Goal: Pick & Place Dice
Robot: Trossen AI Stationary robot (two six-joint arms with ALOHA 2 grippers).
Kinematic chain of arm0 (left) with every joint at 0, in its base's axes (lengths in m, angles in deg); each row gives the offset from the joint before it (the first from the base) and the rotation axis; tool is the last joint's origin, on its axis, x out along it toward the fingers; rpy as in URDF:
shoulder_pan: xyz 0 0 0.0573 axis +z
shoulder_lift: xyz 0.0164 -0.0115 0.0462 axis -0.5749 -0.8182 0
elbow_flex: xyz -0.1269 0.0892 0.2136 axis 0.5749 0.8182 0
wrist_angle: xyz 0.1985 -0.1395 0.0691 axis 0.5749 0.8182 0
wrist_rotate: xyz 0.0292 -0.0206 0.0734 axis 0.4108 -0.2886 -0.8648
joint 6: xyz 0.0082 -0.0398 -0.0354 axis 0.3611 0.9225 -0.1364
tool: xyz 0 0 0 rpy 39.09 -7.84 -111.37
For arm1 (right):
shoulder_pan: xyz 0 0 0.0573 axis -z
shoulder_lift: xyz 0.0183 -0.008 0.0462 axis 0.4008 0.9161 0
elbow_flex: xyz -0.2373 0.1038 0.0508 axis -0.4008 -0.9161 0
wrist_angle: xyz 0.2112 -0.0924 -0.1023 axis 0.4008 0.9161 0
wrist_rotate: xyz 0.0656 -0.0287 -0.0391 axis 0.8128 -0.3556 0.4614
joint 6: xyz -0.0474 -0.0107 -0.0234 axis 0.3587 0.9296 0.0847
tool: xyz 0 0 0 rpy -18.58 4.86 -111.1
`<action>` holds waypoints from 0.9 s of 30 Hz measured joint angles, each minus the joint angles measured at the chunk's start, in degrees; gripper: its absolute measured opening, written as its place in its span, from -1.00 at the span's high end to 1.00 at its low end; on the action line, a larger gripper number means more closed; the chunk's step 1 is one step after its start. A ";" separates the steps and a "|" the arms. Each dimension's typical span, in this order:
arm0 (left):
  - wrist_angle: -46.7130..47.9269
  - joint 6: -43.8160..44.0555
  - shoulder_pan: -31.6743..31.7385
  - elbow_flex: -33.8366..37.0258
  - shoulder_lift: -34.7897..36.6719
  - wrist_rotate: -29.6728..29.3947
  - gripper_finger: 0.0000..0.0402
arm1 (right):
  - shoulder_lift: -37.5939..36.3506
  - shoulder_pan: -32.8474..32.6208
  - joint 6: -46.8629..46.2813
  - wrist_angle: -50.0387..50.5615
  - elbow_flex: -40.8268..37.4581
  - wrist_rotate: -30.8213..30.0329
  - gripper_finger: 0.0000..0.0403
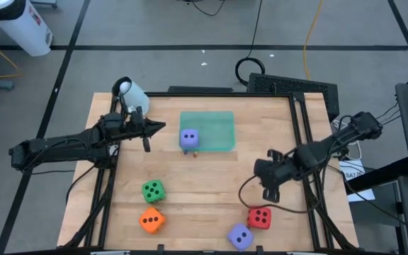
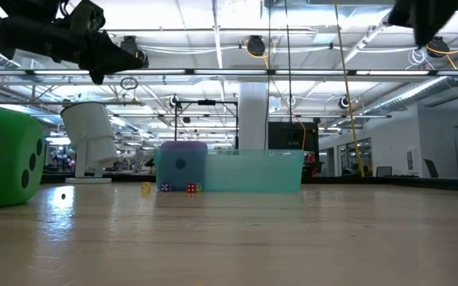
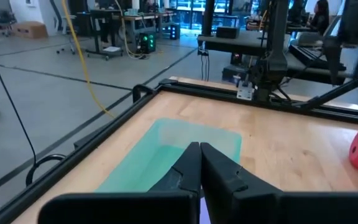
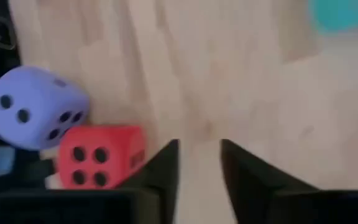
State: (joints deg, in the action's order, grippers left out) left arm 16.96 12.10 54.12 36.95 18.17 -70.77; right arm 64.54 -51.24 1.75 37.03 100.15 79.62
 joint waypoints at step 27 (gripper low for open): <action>2.27 -2.00 0.00 0.00 -0.02 -0.50 0.89 | 15.85 -13.41 -21.93 -10.28 0.00 6.33 -0.86</action>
State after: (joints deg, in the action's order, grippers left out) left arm 19.23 10.09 54.12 36.95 18.15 -71.28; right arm 80.38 -64.65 -20.17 26.76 100.15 85.95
